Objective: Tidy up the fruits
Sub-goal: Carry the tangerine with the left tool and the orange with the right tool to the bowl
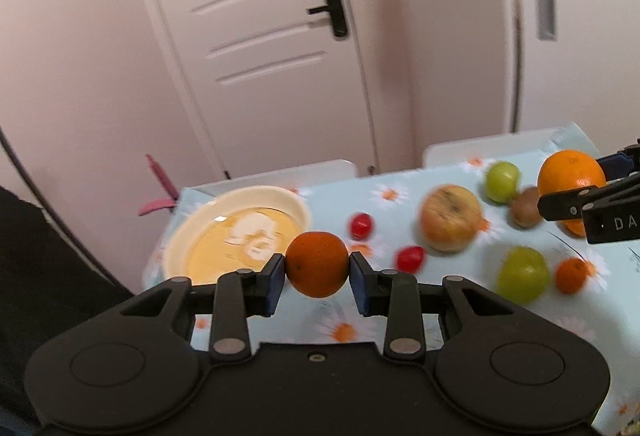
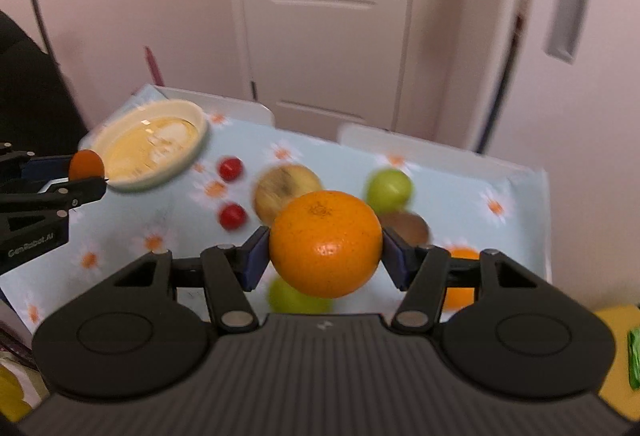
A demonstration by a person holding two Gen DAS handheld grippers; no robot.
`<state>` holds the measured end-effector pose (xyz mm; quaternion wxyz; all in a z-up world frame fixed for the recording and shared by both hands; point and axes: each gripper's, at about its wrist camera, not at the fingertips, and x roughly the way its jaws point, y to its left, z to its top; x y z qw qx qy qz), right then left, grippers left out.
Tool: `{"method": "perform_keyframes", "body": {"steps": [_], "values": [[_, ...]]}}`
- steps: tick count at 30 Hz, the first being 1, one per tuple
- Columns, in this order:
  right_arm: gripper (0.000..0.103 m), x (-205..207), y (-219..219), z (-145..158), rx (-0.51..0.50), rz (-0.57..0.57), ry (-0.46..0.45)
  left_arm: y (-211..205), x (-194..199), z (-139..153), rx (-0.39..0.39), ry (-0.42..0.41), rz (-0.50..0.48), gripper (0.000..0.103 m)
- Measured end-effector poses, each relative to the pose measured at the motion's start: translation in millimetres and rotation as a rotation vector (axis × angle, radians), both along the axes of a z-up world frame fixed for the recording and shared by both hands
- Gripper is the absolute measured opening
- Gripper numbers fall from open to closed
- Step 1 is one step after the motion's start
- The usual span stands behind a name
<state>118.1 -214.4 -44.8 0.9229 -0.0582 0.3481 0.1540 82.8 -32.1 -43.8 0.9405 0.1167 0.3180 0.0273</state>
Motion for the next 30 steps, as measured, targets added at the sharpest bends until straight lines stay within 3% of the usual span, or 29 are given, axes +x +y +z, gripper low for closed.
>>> {"method": "perform_keyframes", "body": {"steps": [8, 15, 23, 30], "values": [[0.074, 36, 68, 19, 0.022, 0.064, -0.006, 60, 27, 19, -0.002, -0.012, 0.066, 0.039], [0.074, 73, 124, 20, 0.036, 0.068, 0.008, 105, 63, 19, -0.006, 0.007, 0.073, 0.039], [0.074, 121, 175, 7, 0.031, 0.031, 0.026, 143, 113, -3, -0.012, 0.056, 0.037, 0.039], [0.074, 162, 202, -14, 0.019, -0.017, 0.052, 156, 159, -38, 0.006, 0.111, -0.024, 0.039]]}}
